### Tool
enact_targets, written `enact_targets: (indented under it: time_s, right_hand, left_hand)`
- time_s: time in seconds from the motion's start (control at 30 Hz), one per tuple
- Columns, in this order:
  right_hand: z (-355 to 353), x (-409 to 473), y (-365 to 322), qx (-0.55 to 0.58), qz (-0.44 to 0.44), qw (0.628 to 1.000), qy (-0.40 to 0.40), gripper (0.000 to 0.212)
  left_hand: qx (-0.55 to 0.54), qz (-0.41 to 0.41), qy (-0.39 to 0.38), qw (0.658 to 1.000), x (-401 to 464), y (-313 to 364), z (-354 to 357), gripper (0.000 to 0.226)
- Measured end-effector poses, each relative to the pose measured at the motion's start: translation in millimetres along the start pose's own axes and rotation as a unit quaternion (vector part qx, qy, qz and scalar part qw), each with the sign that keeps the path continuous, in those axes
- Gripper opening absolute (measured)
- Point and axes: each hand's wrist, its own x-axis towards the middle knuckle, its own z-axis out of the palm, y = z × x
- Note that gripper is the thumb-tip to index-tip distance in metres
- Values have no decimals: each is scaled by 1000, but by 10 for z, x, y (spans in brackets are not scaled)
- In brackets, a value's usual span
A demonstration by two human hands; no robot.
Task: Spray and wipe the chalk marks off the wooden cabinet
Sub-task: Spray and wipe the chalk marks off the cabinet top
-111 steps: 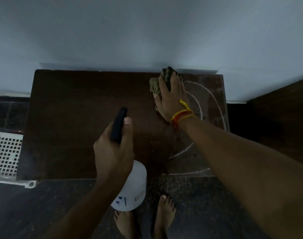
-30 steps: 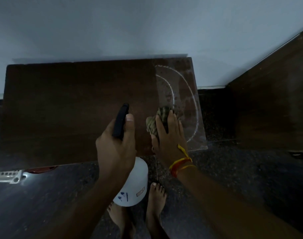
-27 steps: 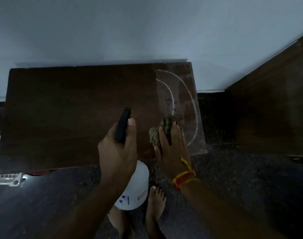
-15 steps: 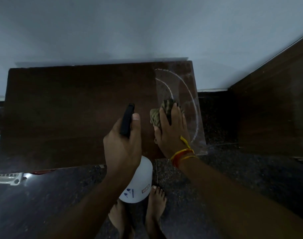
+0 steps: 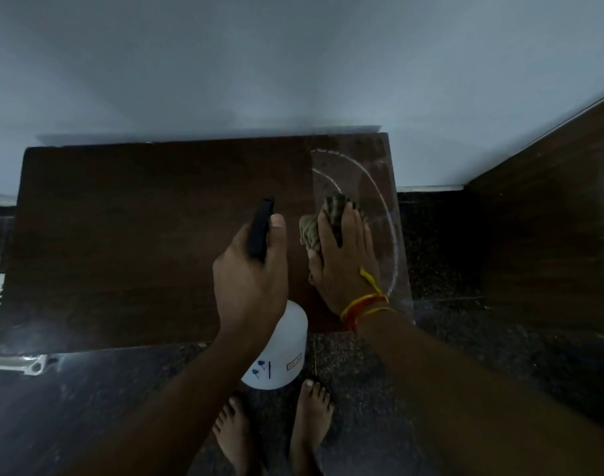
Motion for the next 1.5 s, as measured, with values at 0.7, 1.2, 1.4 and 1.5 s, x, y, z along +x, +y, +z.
enact_targets:
  time_s: [0.7, 1.2, 1.4, 1.5]
  right_hand:
    - [-20, 275, 32, -9, -14, 1000, 6, 61]
    - [-35, 840, 19, 23, -4, 1000, 9, 62]
    - [-59, 1065, 38, 17, -24, 999, 21, 62]
    - [-77, 1322, 58, 8, -35, 999, 13, 61]
  left_hand:
    - [-11, -8, 4, 1000, 296, 108, 46, 37]
    - [-29, -16, -20, 999, 380, 219, 32, 34]
    - [-43, -26, -13, 999, 412, 260, 43, 42]
    - [-48, -38, -17, 998, 384, 259, 17, 41]
